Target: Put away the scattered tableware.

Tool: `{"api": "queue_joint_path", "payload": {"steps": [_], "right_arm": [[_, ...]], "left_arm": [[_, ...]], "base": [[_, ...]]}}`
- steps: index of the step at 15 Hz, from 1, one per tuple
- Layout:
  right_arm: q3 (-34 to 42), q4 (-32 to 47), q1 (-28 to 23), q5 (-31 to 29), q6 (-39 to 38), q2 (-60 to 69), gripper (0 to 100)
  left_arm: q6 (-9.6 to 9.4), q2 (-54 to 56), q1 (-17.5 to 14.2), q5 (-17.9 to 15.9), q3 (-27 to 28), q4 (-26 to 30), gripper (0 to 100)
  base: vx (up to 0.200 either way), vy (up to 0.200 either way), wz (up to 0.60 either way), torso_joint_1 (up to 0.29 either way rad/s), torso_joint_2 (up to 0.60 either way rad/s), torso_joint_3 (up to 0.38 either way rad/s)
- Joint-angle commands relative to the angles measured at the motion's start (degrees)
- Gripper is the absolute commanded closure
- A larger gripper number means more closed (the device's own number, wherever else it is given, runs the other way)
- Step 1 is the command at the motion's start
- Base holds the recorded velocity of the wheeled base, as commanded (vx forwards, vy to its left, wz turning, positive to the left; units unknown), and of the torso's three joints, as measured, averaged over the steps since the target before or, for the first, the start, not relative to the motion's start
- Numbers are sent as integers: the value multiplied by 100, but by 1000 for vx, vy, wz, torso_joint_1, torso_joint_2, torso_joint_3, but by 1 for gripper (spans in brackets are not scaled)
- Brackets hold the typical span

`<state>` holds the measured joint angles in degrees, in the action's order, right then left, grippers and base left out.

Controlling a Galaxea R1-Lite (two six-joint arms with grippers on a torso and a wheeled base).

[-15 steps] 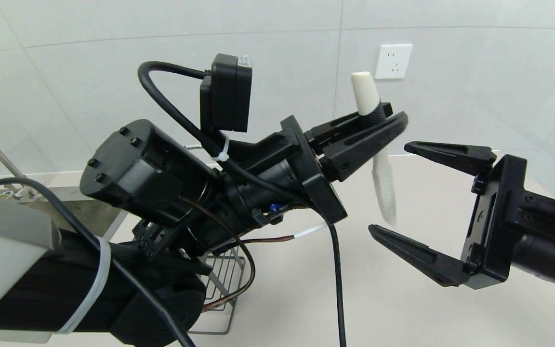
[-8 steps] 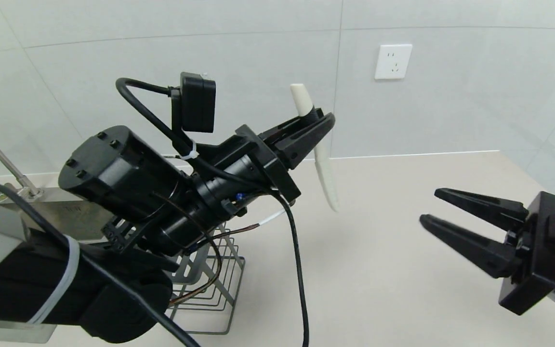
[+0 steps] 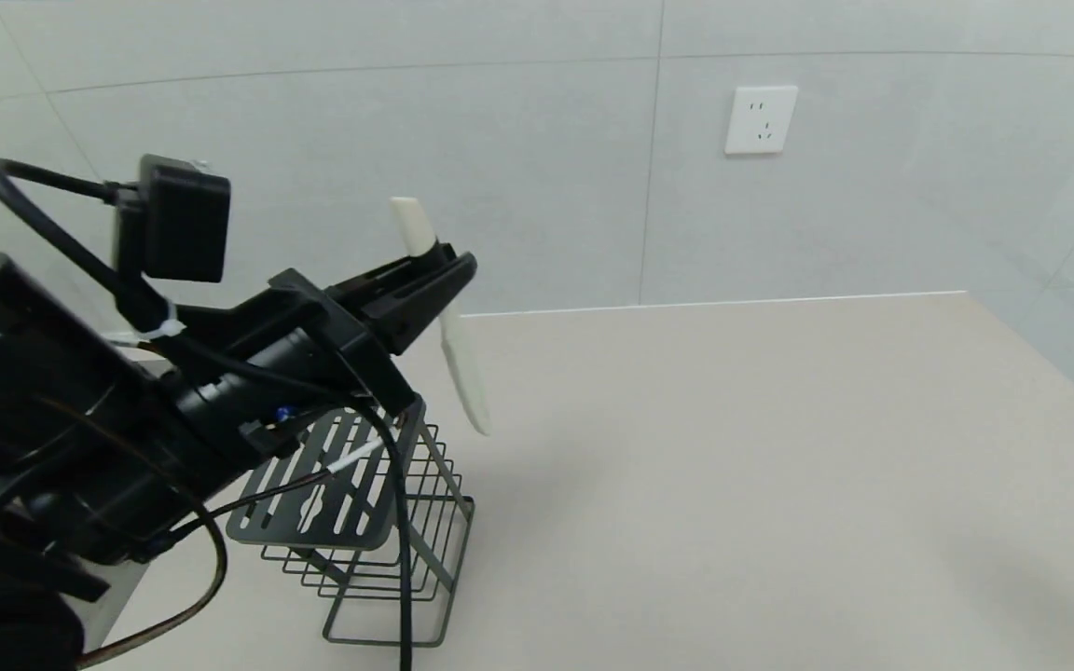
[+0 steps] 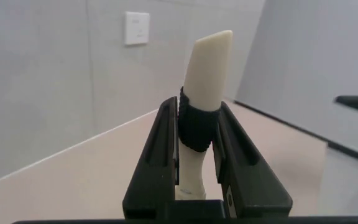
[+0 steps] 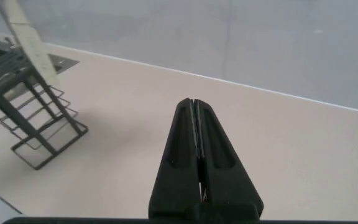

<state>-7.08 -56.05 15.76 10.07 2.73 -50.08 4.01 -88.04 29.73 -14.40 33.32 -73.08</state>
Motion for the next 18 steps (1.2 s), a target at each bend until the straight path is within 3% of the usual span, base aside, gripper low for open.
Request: {"api": "queue_joint_path", "payload": {"steps": [1, 2, 4, 5, 7, 9, 12, 14, 16, 18], "right_arm": [[708, 358, -873, 206, 149, 2064, 100], [708, 657, -935, 206, 149, 2565, 100], [708, 2169, -996, 206, 184, 4252, 100], [708, 2599, -1066, 144, 166, 4463, 100], [708, 2933, -1524, 74, -1, 4806, 100], [708, 5192, -1594, -119, -88, 5008, 100], [708, 5368, -1594, -304, 35, 5008, 100], [708, 5614, -1594, -1077, 43, 5008, 100], [708, 5605, -1594, -1068, -9, 5008, 100], [708, 5605, -1594, -1068, -18, 5008, 100]], "left_arm": [[-102, 525, -108, 271, 26, 66, 100], [-102, 604, -108, 332, 43, 66, 100], [-199, 824, -108, 447, 43, 84, 100], [-252, 876, -117, 526, 43, 92, 100], [-260, 938, -108, 534, -36, 92, 100], [-278, 1087, -108, 534, -89, 558, 100], [-313, 1325, -117, 359, -282, 1007, 100], [-331, 1298, -284, 130, -247, 998, 100], [-656, 1289, -662, -292, -282, 989, 100], [-920, 1307, -846, -635, -282, 980, 100]], "base": [[0, 0, 0, 0, 0, 0], [0, 0, 0, 0, 0, 0], [0, 0, 0, 0, 0, 0], [0, 0, 0, 0, 0, 0], [0, 0, 0, 0, 0, 0], [0, 0, 0, 0, 0, 0], [0, 0, 0, 0, 0, 0], [0, 0, 0, 0, 0, 0], [0, 0, 0, 0, 0, 0], [0, 0, 0, 0, 0, 0]]}}
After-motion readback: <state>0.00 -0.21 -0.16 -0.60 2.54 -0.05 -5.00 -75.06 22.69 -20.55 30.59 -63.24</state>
